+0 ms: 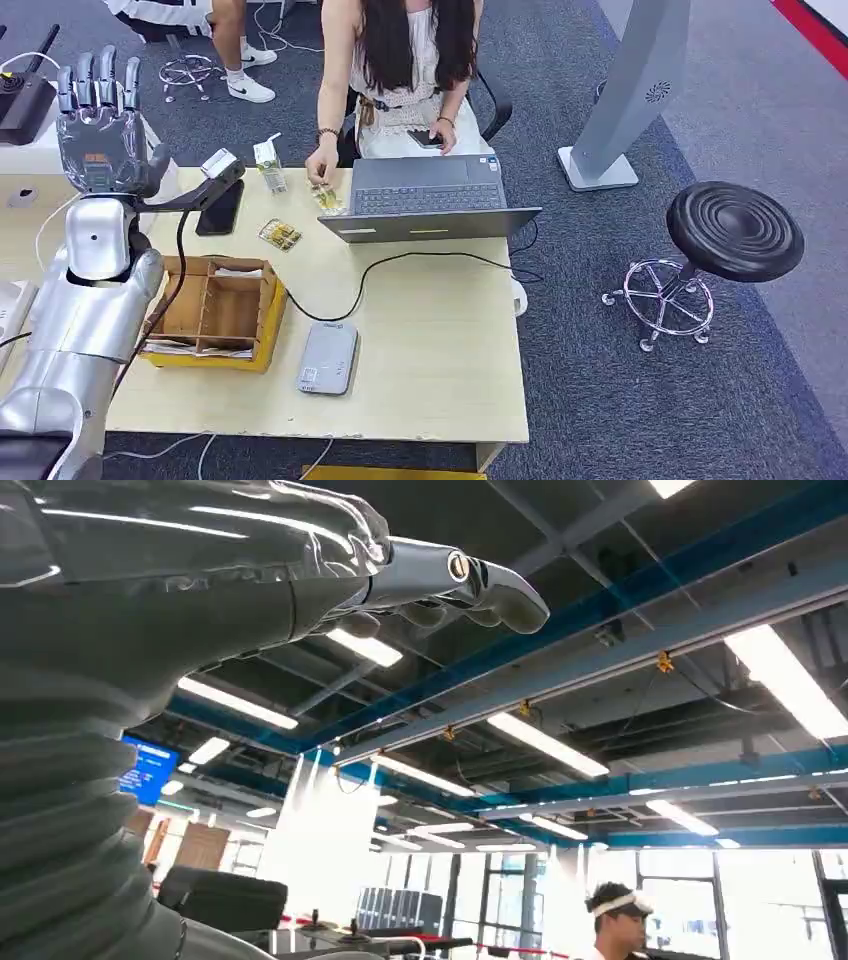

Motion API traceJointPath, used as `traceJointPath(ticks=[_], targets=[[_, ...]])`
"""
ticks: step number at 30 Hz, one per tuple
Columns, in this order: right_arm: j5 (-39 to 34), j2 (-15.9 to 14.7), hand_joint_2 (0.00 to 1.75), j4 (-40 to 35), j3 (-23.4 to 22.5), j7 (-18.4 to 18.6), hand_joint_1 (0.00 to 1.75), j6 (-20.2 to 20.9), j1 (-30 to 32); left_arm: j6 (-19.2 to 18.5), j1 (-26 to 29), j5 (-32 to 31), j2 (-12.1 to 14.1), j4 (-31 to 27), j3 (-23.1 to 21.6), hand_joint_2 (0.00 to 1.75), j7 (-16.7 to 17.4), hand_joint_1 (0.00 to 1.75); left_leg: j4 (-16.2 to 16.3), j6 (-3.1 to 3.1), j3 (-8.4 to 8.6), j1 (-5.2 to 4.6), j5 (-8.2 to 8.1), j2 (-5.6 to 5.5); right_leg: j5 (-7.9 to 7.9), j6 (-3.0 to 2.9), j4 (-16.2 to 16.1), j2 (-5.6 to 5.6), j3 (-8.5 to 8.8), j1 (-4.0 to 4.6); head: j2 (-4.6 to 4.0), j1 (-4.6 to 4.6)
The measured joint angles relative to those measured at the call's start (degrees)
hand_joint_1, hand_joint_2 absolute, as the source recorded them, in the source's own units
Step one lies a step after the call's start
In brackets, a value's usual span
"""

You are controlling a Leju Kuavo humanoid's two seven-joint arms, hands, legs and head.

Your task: Pass the card to the sensor for recognition and then transmit it.

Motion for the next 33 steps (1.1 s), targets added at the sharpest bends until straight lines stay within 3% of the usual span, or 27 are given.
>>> traceJointPath(ticks=[9,14,17,20,22,24,27,33], targets=[[0.02,0.0,1.75,0.0,0.0,0.0,0.0,0.0,0.0,0.07,0.28,0.0,-0.02,-0.02,0.0,1.75,-0.24,0.0,0.0,0.0,0.0,0.0,0.0,0.0,0.0,0.0,0.0,0.0,0.0,0.0,0.0,0.0],[-0.29,0.0,1.75,0.0,0.0,-0.35,0.0,-0.11,0.09,0.35,3.68,2.45,-0.39,-3.31,0.0,1.75,-2.93,0.0,0.0,0.0,0.01,-0.01,0.0,0.01,0.0,0.0,-0.01,0.02,0.0,-0.01,0.0,0.02],[-1.21,0.0,1.75,0.0,-0.04,-1.09,0.0,-0.46,0.41,-0.46,9.81,4.35,-0.85,-11.18,-0.09,1.75,-5.8,0.0,0.0,0.04,0.0,-0.02,-0.07,0.09,-0.01,0.01,-0.02,0.07,0.0,-0.02,0.0,-0.02],[-3.15,0.0,1.75,0.0,-0.7,-2.58,0.0,-1.18,0.87,-2.03,21.0,3.38,-0.98,-23.83,-1.96,1.75,-7.67,0.0,-0.02,0.06,0.05,-0.07,-0.27,0.29,-0.1,0.02,-0.05,0.26,0.03,-0.06,0.0,0.07],[-4.33,0.0,1.75,0.0,-1.53,-3.41,0.0,-1.57,1.18,-1.4,30.57,0.89,-0.87,-31.6,-3.94,1.75,-6.53,0.0,-0.01,0.09,0.18,-0.08,-0.44,0.6,-0.23,0.09,-0.07,0.56,-0.01,-0.07,0.0,-0.09],[-4.59,-0.13,1.75,0.0,-2.21,-3.61,0.0,-1.62,1.53,-1.03,36.57,0.09,-0.88,-36.91,-6.75,1.75,-5.14,0.0,0.0,0.1,0.03,-0.02,-0.47,0.46,-0.24,0.11,-0.14,0.43,-0.05,-0.05,0.0,-0.07],[-4.88,-0.22,1.75,0.0,-2.84,-3.8,0.0,-1.73,1.56,-1.62,40.67,0.9,-0.66,-41.49,-7.91,1.75,-5.05,0.0,0.0,0.11,0.01,-0.03,-0.46,0.29,-0.24,0.11,-0.15,0.29,-0.03,-0.05,0.0,-0.07],[-5.14,-0.39,1.75,-0.02,-3.67,-3.91,0.0,-2.16,1.61,-3.3,43.47,2.08,-0.46,-45.62,-8.98,1.75,-6.49,0.0,0.0,0.09,0.05,-0.02,-0.38,0.29,-0.21,0.11,-0.11,0.29,0.01,-0.04,0.0,-0.07]])
